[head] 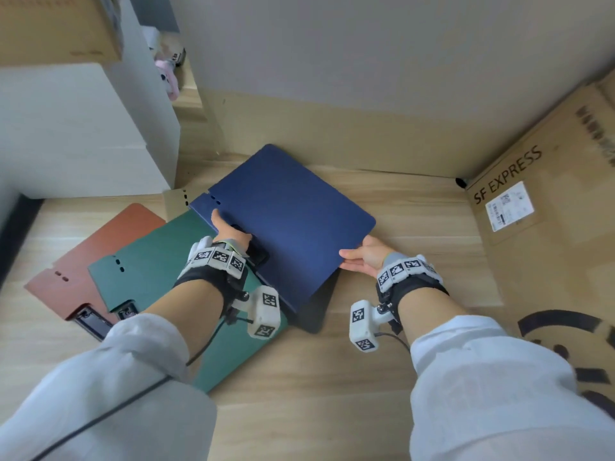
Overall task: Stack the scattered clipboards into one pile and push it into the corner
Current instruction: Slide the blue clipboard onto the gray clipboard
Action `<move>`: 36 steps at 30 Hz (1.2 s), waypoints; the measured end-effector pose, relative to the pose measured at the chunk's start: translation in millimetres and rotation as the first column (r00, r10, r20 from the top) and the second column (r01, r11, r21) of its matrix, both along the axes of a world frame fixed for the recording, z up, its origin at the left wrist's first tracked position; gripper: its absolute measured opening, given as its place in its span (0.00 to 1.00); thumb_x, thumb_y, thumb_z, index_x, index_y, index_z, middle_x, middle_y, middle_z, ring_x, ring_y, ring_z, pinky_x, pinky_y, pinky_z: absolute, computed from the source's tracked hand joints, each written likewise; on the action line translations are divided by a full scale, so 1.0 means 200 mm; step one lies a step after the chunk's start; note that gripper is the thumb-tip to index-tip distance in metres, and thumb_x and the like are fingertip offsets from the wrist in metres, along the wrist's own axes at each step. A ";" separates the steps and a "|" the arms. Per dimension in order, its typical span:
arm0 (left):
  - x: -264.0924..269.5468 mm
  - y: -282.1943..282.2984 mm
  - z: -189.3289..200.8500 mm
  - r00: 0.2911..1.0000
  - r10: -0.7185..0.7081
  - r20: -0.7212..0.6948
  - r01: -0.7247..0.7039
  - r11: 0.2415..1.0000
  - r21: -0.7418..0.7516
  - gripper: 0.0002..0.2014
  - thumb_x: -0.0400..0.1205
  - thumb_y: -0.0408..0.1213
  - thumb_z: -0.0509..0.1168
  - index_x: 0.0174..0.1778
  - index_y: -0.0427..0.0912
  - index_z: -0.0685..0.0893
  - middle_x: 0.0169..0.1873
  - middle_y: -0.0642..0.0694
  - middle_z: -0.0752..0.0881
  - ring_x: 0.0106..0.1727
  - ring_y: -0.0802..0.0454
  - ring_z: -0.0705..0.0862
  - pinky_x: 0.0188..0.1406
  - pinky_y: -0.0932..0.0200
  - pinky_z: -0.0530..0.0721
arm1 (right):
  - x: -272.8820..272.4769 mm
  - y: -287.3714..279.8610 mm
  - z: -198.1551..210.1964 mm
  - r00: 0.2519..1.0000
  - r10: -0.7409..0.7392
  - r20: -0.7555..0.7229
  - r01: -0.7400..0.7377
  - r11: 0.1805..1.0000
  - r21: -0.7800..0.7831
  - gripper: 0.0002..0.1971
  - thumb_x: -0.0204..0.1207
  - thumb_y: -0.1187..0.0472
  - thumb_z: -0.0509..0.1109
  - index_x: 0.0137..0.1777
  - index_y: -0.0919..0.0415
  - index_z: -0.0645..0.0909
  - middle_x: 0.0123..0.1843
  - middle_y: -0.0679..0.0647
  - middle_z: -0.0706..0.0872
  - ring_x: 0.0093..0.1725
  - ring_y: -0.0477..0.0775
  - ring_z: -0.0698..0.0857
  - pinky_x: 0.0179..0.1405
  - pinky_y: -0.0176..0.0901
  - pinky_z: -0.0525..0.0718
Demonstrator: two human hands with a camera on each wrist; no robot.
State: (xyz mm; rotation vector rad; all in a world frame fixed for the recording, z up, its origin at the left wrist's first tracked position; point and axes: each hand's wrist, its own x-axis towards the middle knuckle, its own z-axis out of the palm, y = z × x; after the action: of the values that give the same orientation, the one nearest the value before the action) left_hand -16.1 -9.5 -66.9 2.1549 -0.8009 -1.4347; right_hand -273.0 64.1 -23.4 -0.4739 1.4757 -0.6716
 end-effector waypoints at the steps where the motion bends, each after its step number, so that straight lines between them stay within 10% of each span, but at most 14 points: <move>1: -0.03 0.01 0.04 0.998 0.062 -0.006 -0.062 0.998 0.033 0.41 0.73 0.59 0.66 0.81 0.53 0.60 0.76 0.49 0.71 0.76 0.45 0.72 0.77 0.50 0.70 | -0.02 0.03 0.00 1.000 0.018 0.014 -0.019 0.999 0.035 0.26 0.73 0.76 0.68 0.70 0.60 0.70 0.58 0.55 0.84 0.47 0.53 0.87 0.36 0.40 0.90; 5: -0.04 0.04 0.07 0.999 0.032 0.025 -0.031 0.999 -0.043 0.48 0.76 0.30 0.70 0.84 0.45 0.43 0.79 0.33 0.66 0.78 0.35 0.70 0.76 0.43 0.70 | -0.10 0.12 -0.04 0.999 -0.033 -0.012 0.033 0.998 0.045 0.15 0.74 0.70 0.70 0.58 0.56 0.76 0.53 0.52 0.86 0.44 0.51 0.88 0.41 0.40 0.87; 11: 0.00 0.02 0.08 0.974 -0.198 -0.112 0.193 0.980 -0.052 0.51 0.78 0.21 0.64 0.83 0.51 0.35 0.83 0.43 0.61 0.81 0.40 0.65 0.79 0.42 0.65 | -0.15 0.12 -0.04 0.973 -0.109 -0.203 0.121 0.991 0.050 0.22 0.78 0.50 0.64 0.68 0.62 0.73 0.62 0.58 0.81 0.52 0.54 0.83 0.47 0.44 0.82; 14: 0.05 0.00 -0.11 0.941 -0.276 -0.198 0.259 0.960 -0.110 0.54 0.72 0.16 0.66 0.83 0.59 0.44 0.80 0.42 0.68 0.77 0.37 0.71 0.76 0.35 0.69 | -0.14 0.12 -0.07 0.932 0.090 -0.352 -0.033 0.986 0.165 0.30 0.80 0.42 0.55 0.73 0.63 0.71 0.72 0.62 0.77 0.66 0.61 0.80 0.68 0.49 0.75; 20: -0.14 0.12 0.03 0.971 -0.241 -0.006 0.239 0.967 -0.082 0.43 0.79 0.23 0.63 0.84 0.47 0.46 0.77 0.32 0.70 0.75 0.34 0.73 0.76 0.43 0.72 | -0.13 0.09 -0.21 0.831 0.336 -0.445 -0.256 0.939 0.231 0.37 0.76 0.41 0.58 0.79 0.64 0.62 0.80 0.58 0.67 0.78 0.62 0.69 0.78 0.58 0.65; 24: -0.18 0.13 0.06 0.942 -0.332 0.044 0.332 0.943 0.001 0.42 0.83 0.26 0.59 0.84 0.48 0.38 0.80 0.35 0.63 0.78 0.36 0.68 0.78 0.46 0.67 | -0.26 0.11 -0.47 0.917 0.303 -0.258 -0.209 0.919 0.335 0.57 0.47 0.35 0.73 0.80 0.56 0.61 0.81 0.59 0.66 0.77 0.62 0.71 0.76 0.62 0.67; 28: -0.22 0.16 0.04 0.928 -0.368 -0.054 0.368 0.930 -0.005 0.46 0.81 0.24 0.62 0.84 0.52 0.38 0.81 0.38 0.63 0.78 0.36 0.68 0.77 0.40 0.68 | -0.10 0.16 -0.06 0.918 0.158 -0.363 -0.075 0.970 0.232 0.38 0.77 0.42 0.60 0.82 0.62 0.56 0.81 0.59 0.63 0.82 0.62 0.61 0.80 0.57 0.59; 36: -0.19 0.26 0.13 0.827 -0.492 0.272 0.508 0.861 0.012 0.26 0.84 0.41 0.58 0.80 0.54 0.65 0.76 0.35 0.66 0.75 0.32 0.70 0.77 0.45 0.68 | -0.19 0.29 -0.10 0.845 -0.048 -0.533 0.113 0.989 0.090 0.25 0.84 0.60 0.53 0.81 0.63 0.59 0.81 0.59 0.66 0.79 0.61 0.67 0.74 0.51 0.66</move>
State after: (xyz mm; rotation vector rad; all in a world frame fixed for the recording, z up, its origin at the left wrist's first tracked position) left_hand -53.9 42.8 -41.7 2.2146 -1.5902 -1.3286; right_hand -311.2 122.8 -43.9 -0.5332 2.0599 -0.5336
